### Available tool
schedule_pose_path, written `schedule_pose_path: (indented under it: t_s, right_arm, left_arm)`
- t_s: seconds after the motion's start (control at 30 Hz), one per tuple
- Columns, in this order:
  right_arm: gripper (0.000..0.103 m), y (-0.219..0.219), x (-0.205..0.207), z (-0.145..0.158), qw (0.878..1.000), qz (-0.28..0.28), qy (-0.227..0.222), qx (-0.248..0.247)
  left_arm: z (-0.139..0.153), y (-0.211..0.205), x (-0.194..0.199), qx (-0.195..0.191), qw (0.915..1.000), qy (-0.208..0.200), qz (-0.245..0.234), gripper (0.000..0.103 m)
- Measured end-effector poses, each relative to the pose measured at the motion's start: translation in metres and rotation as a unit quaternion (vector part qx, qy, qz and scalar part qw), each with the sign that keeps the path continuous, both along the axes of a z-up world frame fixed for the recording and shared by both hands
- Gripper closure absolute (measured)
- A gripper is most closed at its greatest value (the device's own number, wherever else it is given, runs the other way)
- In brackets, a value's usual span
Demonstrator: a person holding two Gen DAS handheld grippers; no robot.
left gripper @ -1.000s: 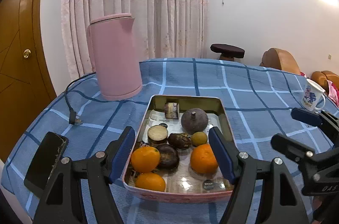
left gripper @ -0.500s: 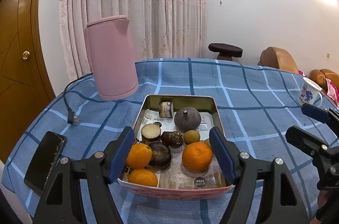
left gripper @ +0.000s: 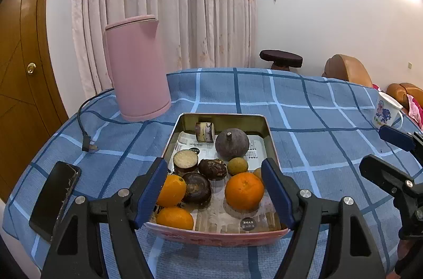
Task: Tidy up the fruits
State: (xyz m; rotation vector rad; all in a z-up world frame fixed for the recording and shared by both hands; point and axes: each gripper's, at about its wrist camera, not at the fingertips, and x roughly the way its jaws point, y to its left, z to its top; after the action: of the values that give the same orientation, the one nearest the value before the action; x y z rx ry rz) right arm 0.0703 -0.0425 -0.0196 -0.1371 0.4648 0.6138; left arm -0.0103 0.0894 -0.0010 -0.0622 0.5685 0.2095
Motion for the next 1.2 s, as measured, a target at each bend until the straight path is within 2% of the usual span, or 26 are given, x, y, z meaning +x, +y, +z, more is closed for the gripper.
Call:
schedule_pose_path:
  t_s: [0.7, 0.87, 1.2]
  right_arm:
    - [0.009, -0.008, 0.001, -0.002, 1.000, -0.004, -0.003, 0.002]
    - [0.009, -0.011, 0.002, -0.001, 1.000, -0.004, -0.006, 0.002]
    - [0.009, -0.010, 0.001, -0.001, 1.000, -0.004, -0.004, -0.001]
  left_arm:
    - [-0.008, -0.004, 0.007, -0.003, 0.9999, 0.014, -0.010, 0.027]
    - [-0.008, -0.005, 0.008, -0.003, 0.9998, 0.014, -0.012, 0.023]
    - [-0.011, -0.005, 0.010, -0.007, 0.9997, 0.019, -0.016, 0.023]
